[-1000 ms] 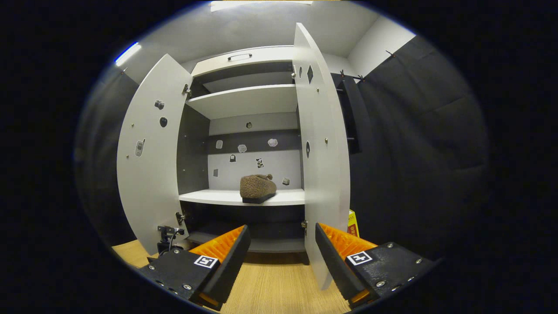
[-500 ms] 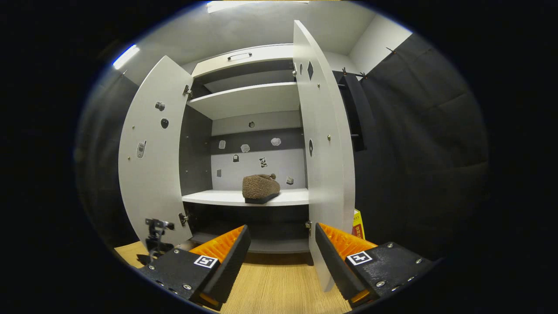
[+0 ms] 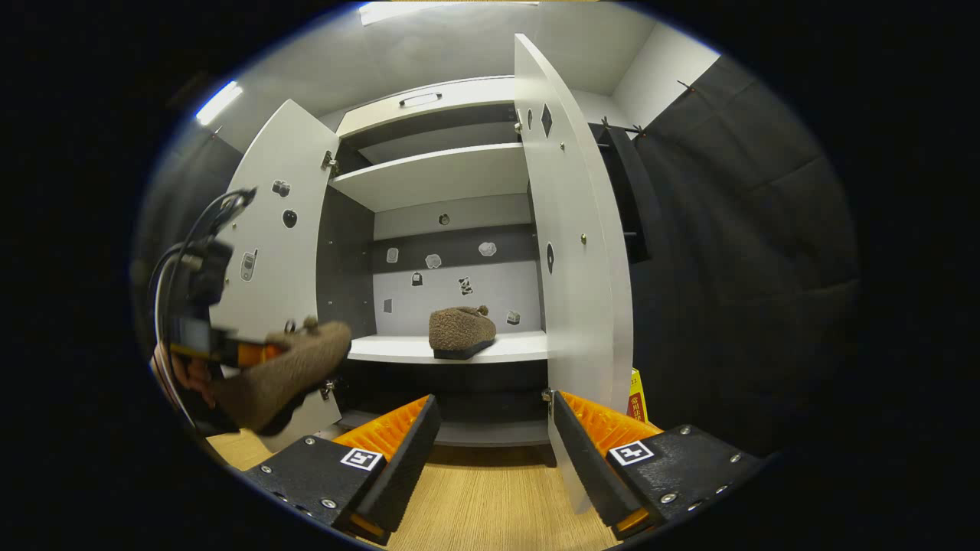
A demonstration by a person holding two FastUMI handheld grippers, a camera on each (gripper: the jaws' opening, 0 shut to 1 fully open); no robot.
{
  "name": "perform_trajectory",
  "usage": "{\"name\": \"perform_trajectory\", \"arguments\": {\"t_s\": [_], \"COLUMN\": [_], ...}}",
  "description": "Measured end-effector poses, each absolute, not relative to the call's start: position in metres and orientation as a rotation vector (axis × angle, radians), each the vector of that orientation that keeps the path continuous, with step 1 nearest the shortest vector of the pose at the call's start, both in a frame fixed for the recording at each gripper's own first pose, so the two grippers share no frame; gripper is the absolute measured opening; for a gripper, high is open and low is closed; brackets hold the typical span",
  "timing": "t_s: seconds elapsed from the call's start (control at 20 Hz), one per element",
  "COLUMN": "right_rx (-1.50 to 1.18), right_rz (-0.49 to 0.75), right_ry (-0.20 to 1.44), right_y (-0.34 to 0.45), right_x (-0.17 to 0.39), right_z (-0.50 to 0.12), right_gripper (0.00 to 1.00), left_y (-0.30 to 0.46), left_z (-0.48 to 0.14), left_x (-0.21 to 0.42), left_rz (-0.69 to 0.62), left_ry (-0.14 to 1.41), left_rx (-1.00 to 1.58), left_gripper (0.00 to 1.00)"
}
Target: Grab one shoe with the right hand and put it into the shoe cabinet, grab the other shoe with the left hand and put it into the shoe cabinet; then close the right door with the right hand and the left door with the left hand.
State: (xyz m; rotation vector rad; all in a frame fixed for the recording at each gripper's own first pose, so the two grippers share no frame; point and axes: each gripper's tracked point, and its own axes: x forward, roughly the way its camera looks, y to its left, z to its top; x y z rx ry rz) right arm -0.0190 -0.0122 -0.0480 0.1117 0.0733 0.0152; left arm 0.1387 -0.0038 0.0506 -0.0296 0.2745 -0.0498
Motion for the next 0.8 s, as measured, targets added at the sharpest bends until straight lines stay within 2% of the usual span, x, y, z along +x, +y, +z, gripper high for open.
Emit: {"name": "perform_trajectory", "arguments": {"t_s": [0.15,0.35,0.5,0.8], "right_rx": [0.109,0.105,0.105,0.137], "right_rz": [0.000,-0.025,-0.056,-0.119], "right_ry": [0.072,0.085,0.113,0.135], "right_y": [-0.019,-0.026,-0.032,-0.035], "right_x": [-0.023,-0.030,-0.035,-0.048], "right_z": [-0.047,-0.049,-0.052,-0.046], "right_gripper": [0.92,0.92,0.92,0.92], "left_y": [-0.020,-0.031,-0.042,-0.048], "left_z": [0.096,0.065,0.030,0.014], "left_x": [0.233,0.318,0.339,0.375], "left_rz": [-0.047,-0.025,-0.026,-0.019], "left_ry": [0.257,0.307,0.373,0.460], "left_rx": [-0.005,0.078,0.081,-0.010], "left_gripper": [0.08,0.08,0.08,0.08]}}
